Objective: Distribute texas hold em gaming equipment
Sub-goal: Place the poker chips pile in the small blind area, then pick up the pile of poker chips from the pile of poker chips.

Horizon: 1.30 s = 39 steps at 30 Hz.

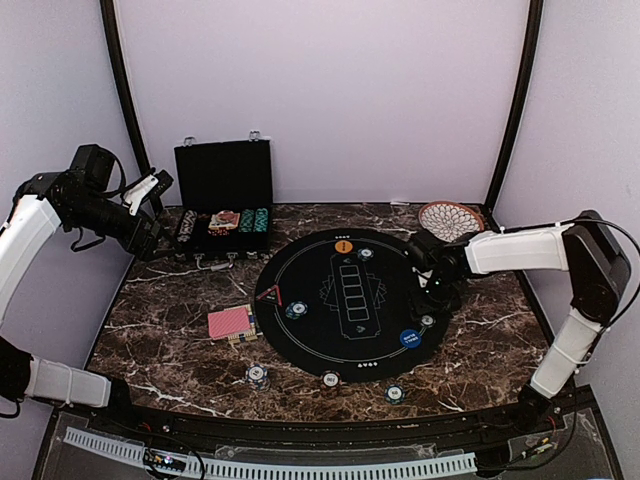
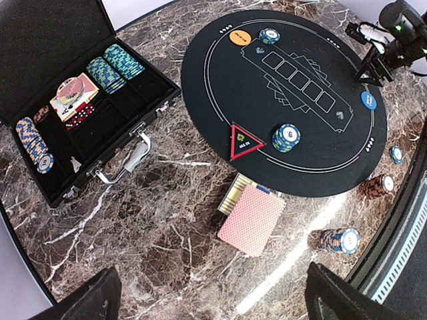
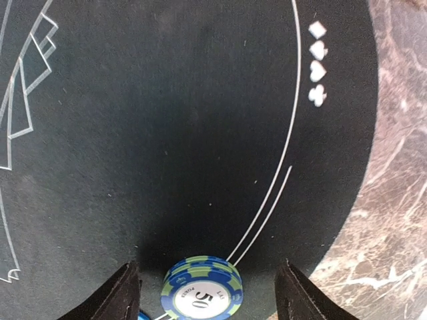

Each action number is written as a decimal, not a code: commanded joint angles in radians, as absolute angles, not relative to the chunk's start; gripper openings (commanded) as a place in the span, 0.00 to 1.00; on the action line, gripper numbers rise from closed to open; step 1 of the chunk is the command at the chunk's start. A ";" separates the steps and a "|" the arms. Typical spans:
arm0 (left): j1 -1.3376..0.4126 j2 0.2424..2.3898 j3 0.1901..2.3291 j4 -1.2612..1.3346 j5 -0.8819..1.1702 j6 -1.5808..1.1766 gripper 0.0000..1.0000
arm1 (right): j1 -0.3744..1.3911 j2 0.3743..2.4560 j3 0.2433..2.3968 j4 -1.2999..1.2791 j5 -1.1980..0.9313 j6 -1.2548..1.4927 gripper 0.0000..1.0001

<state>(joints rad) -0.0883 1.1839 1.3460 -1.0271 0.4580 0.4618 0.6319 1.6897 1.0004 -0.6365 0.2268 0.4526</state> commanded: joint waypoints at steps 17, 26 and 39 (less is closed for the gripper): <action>-0.092 1.172 1.376 -1.061 0.442 0.477 0.99 | 1.132 1.715 1.391 -0.818 0.195 0.487 0.82; -0.092 1.165 1.377 -1.063 0.478 0.475 0.99 | 1.265 1.736 1.367 -0.818 0.084 0.512 0.90; -0.092 1.144 1.370 -1.070 0.476 0.471 0.99 | 1.313 1.867 1.405 -0.780 0.029 0.450 0.89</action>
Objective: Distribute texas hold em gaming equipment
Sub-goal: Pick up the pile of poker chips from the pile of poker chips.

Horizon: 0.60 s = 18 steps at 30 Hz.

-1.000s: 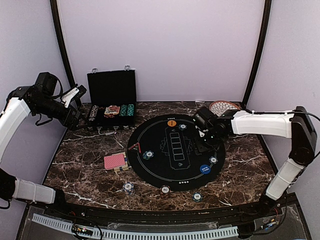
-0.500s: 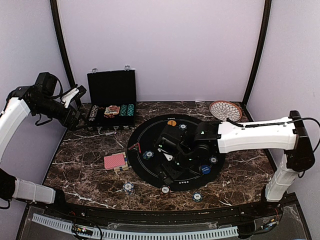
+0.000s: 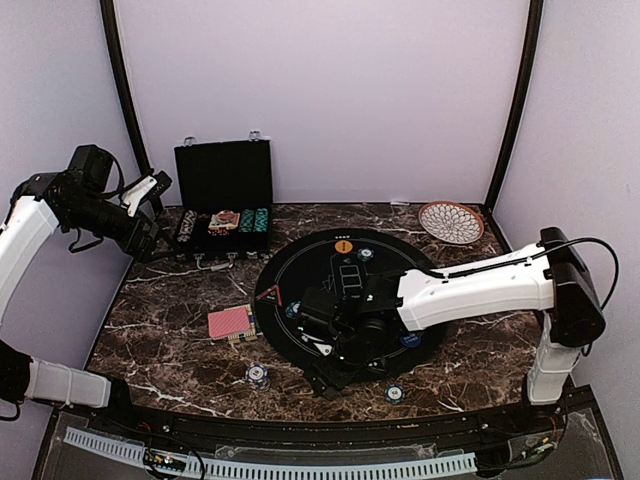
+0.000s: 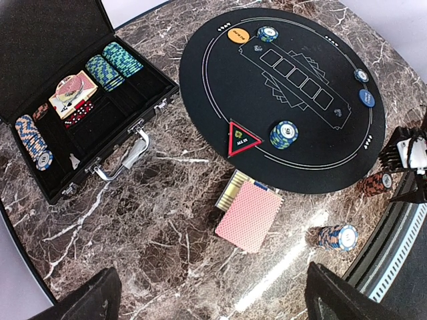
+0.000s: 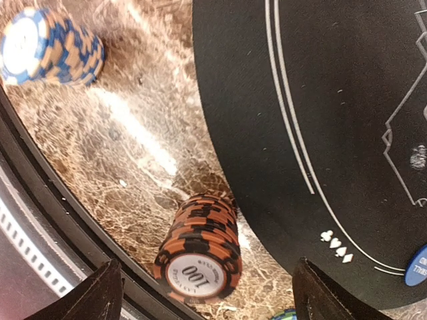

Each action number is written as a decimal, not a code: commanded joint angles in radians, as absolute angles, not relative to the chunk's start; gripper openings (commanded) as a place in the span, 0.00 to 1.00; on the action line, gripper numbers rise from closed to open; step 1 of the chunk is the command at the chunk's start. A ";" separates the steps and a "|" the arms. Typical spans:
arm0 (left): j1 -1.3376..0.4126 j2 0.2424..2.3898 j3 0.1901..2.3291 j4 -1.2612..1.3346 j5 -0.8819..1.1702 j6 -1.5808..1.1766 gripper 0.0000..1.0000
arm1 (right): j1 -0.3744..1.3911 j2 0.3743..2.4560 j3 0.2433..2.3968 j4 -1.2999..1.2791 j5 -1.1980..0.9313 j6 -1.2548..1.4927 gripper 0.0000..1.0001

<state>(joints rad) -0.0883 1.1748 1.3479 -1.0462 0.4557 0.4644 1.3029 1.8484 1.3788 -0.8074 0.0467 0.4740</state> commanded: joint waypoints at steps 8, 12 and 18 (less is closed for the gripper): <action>-0.092 1.129 1.365 -1.071 0.463 0.479 0.99 | 1.315 1.902 1.422 -0.778 0.027 0.439 0.83; -0.092 1.132 1.365 -1.070 0.465 0.477 0.99 | 1.315 1.909 1.431 -0.781 0.036 0.431 0.75; -0.092 1.127 1.357 -1.068 0.460 0.480 0.99 | 1.315 1.911 1.441 -0.789 0.041 0.430 0.66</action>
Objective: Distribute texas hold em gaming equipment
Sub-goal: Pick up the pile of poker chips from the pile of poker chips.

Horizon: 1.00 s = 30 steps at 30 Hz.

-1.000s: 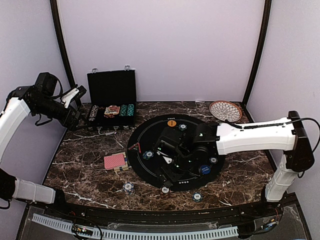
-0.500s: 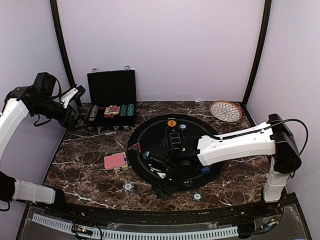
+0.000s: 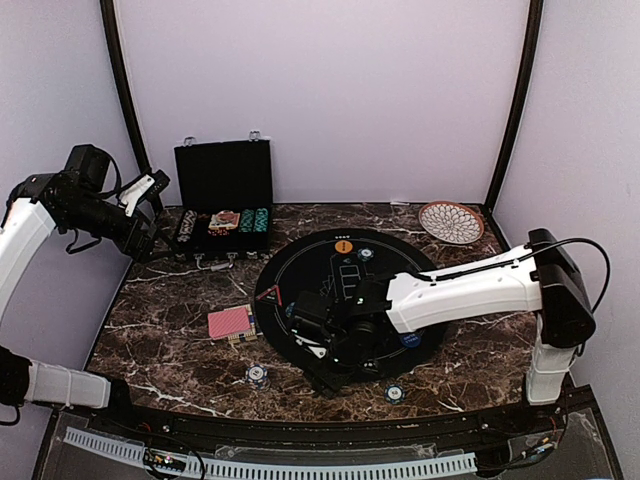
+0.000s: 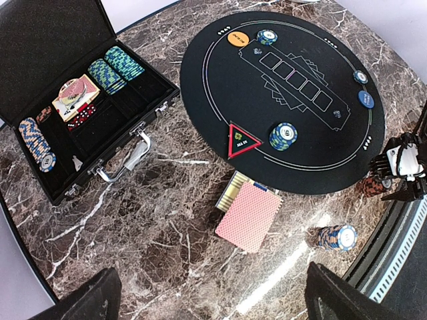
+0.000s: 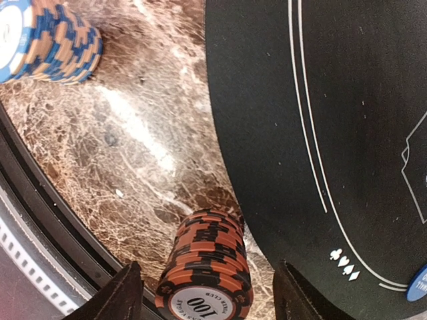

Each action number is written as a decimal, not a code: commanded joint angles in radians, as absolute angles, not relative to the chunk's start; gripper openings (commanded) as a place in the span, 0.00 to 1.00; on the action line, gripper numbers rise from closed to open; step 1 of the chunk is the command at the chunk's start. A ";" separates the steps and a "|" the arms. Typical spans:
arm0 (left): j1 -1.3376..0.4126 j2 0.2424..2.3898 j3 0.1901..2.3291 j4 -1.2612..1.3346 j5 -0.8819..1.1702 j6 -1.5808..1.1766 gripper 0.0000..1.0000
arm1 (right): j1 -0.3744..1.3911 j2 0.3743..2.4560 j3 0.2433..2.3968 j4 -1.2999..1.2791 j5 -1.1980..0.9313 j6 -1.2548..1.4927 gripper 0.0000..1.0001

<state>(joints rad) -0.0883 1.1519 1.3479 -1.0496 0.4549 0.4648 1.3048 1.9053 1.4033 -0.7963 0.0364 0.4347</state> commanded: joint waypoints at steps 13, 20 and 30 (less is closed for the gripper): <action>-0.092 1.120 1.350 -1.063 0.455 0.481 0.99 | 1.315 1.908 1.433 -0.802 0.047 0.430 0.57; -0.092 1.124 1.351 -1.063 0.457 0.478 0.99 | 1.314 1.909 1.421 -0.798 0.049 0.432 0.55; -0.092 1.130 1.355 -1.062 0.462 0.476 0.99 | 1.315 1.905 1.410 -0.805 0.051 0.430 0.51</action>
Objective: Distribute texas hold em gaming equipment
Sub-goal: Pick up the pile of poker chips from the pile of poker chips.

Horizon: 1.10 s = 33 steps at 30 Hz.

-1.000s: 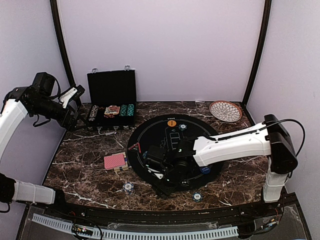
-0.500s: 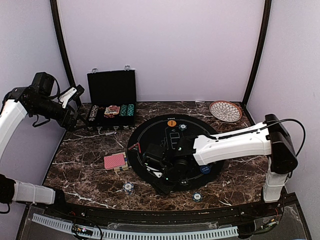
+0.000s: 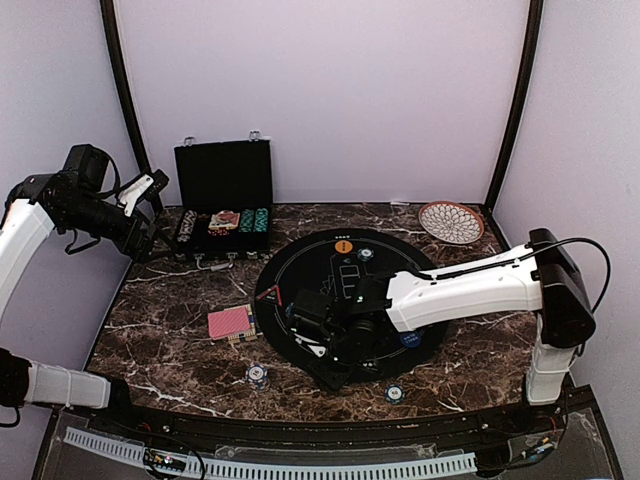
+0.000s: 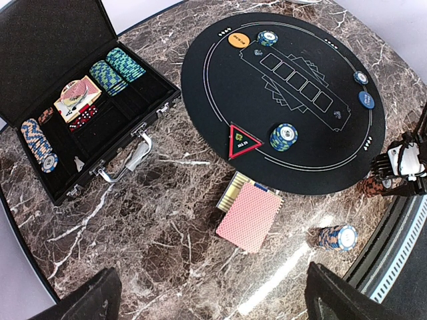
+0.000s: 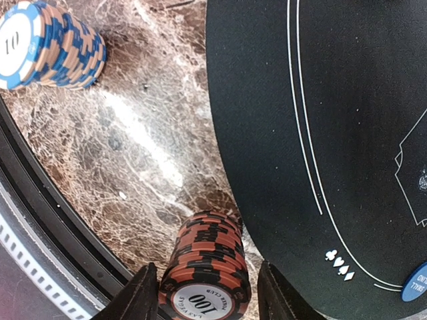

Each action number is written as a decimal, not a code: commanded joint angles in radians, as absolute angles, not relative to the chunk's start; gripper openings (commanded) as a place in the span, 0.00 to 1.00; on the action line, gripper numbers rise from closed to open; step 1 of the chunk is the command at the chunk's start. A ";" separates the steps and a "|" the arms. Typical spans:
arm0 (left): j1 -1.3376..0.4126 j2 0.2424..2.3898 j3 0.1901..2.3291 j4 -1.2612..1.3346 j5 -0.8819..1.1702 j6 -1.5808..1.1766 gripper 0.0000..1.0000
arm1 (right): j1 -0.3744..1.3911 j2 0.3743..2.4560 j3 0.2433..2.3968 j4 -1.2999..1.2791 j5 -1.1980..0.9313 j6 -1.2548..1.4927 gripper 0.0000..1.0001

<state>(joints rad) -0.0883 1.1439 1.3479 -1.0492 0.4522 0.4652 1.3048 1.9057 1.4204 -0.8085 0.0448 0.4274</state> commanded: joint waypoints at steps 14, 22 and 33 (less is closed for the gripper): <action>-0.092 1.125 1.355 -1.063 0.455 0.480 0.99 | 1.314 1.899 1.417 -0.819 0.053 0.431 0.37; -0.092 1.122 1.361 -1.073 0.452 0.484 0.99 | 1.315 1.899 1.408 -0.819 0.059 0.434 0.22; -0.092 1.128 1.378 -1.083 0.442 0.488 0.99 | 1.311 1.863 1.475 -0.882 0.118 0.436 0.00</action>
<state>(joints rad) -0.0883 1.1439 1.3479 -1.0500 0.4496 0.4721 1.3048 1.9053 1.4258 -0.8310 0.0639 0.4282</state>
